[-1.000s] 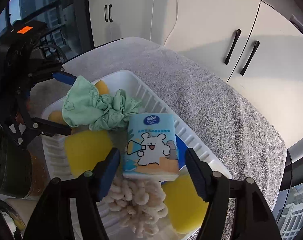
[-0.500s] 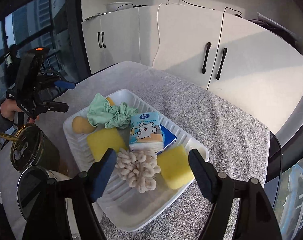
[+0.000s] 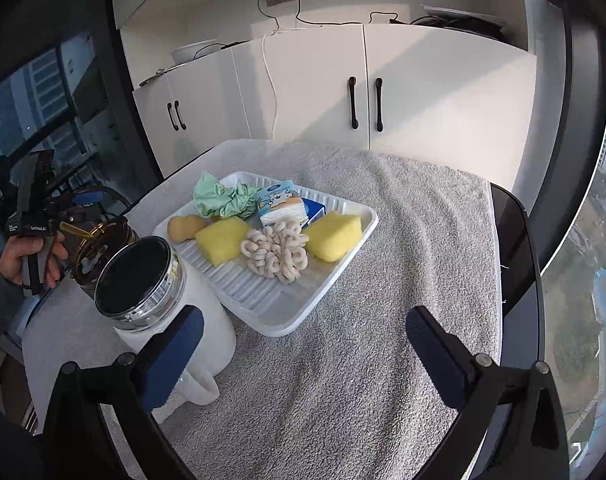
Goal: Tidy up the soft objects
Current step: 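Move both tools back toward the grey knit socks, then grasp a grey knit sock with the left tool, then carry the grey sock with the left tool while the right tool grasps the other sock, then lower both socks into the white tray and open both tools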
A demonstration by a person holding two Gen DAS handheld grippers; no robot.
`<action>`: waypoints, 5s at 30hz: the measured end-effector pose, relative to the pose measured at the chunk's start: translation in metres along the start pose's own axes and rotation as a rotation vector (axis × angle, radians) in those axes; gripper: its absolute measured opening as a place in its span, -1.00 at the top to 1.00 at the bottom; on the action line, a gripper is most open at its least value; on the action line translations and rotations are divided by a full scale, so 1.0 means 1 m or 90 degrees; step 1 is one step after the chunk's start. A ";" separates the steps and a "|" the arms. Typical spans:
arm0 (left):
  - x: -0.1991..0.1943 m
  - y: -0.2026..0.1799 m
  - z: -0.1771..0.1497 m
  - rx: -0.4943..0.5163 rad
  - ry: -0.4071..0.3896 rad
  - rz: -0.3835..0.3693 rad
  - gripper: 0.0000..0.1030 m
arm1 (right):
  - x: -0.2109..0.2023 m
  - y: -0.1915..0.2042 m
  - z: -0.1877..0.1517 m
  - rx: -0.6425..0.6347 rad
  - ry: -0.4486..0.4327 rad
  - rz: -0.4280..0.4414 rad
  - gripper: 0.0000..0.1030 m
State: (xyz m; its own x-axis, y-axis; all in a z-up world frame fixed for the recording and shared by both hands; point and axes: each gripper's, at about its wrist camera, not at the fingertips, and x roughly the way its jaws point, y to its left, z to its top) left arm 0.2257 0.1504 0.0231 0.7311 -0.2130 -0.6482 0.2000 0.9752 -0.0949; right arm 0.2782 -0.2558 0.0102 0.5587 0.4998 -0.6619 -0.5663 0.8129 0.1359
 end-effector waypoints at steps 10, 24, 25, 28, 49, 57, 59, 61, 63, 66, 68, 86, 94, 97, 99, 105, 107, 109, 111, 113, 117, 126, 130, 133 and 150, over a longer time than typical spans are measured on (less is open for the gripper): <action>-0.046 -0.068 -0.075 -0.025 -0.004 -0.050 -1.00 | -0.035 0.052 -0.069 0.055 -0.009 0.009 -1.00; -0.016 -0.189 -0.123 0.094 0.060 -0.105 -1.00 | -0.034 0.125 -0.124 0.092 0.027 -0.042 -0.99; -0.013 -0.196 -0.124 0.113 0.064 -0.105 -1.00 | -0.036 0.125 -0.124 0.097 0.024 -0.042 -0.99; -0.003 -0.208 -0.125 0.146 0.075 -0.102 -1.00 | -0.039 0.120 -0.121 0.107 0.022 -0.054 -0.97; 0.038 -0.230 -0.130 0.167 0.130 -0.107 0.10 | 0.009 0.110 -0.107 0.104 0.102 -0.069 -0.45; 0.028 -0.217 -0.131 0.138 0.128 -0.118 0.48 | 0.017 0.122 -0.103 0.093 0.107 -0.060 -0.34; 0.023 -0.212 -0.134 0.130 0.127 -0.113 0.48 | 0.020 0.128 -0.102 0.087 0.108 -0.054 -0.30; 0.019 -0.210 -0.136 0.119 0.126 -0.108 0.48 | 0.024 0.135 -0.101 0.080 0.111 -0.052 -0.28; 0.014 -0.203 -0.138 0.112 0.123 -0.099 0.48 | 0.030 0.139 -0.099 0.078 0.119 -0.051 -0.26; 0.006 -0.192 -0.139 0.101 0.118 -0.091 0.48 | 0.043 0.141 -0.097 0.078 0.129 -0.057 -0.25; 0.002 -0.184 -0.140 0.095 0.115 -0.088 0.48 | 0.052 0.143 -0.096 0.070 0.137 -0.066 -0.14; -0.011 -0.160 -0.138 0.069 0.093 -0.078 0.49 | 0.027 0.157 -0.107 0.044 0.115 -0.092 0.50; -0.029 -0.127 -0.123 0.043 0.064 -0.038 0.49 | -0.020 0.147 -0.110 0.050 0.093 -0.076 0.50; -0.038 -0.107 -0.117 0.026 0.056 -0.023 0.49 | -0.036 0.138 -0.106 0.051 0.086 -0.086 0.50; -0.042 -0.089 -0.110 0.013 0.051 -0.014 0.49 | -0.043 0.135 -0.102 0.050 0.084 -0.094 0.50; -0.039 -0.058 -0.085 -0.001 0.038 0.027 0.49 | -0.048 0.099 -0.080 0.050 0.082 -0.128 0.50; -0.040 -0.045 -0.076 -0.001 0.034 0.039 0.49 | -0.048 0.089 -0.072 0.047 0.084 -0.140 0.50; -0.036 -0.032 -0.068 0.001 0.032 0.048 0.49 | -0.047 0.079 -0.063 0.039 0.084 -0.153 0.50; -0.031 -0.021 -0.055 0.001 0.030 0.056 0.49 | -0.045 0.070 -0.051 0.032 0.082 -0.161 0.50; -0.027 -0.013 -0.042 0.005 0.029 0.055 0.49 | -0.042 0.060 -0.039 0.026 0.080 -0.172 0.50; -0.009 -0.002 -0.011 0.024 0.034 0.045 0.49 | -0.033 0.044 -0.011 0.009 0.076 -0.172 0.50; 0.038 -0.013 0.060 0.103 0.043 0.021 0.49 | 0.012 0.016 0.064 -0.046 0.078 -0.151 0.50; 0.069 -0.026 0.077 0.136 0.063 -0.008 0.49 | 0.040 0.019 0.085 -0.073 0.093 -0.120 0.50; 0.090 -0.028 0.084 0.136 0.070 -0.040 0.49 | 0.066 0.021 0.094 -0.082 0.107 -0.103 0.50; 0.155 -0.026 0.061 0.125 0.114 -0.066 0.49 | 0.158 0.005 0.091 -0.077 0.174 -0.102 0.50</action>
State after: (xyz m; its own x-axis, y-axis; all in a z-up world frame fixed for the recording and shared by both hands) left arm 0.3738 0.0883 -0.0287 0.5763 -0.2797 -0.7679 0.4030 0.9147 -0.0307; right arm 0.4183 -0.1459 -0.0267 0.4719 0.2571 -0.8433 -0.5617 0.8250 -0.0627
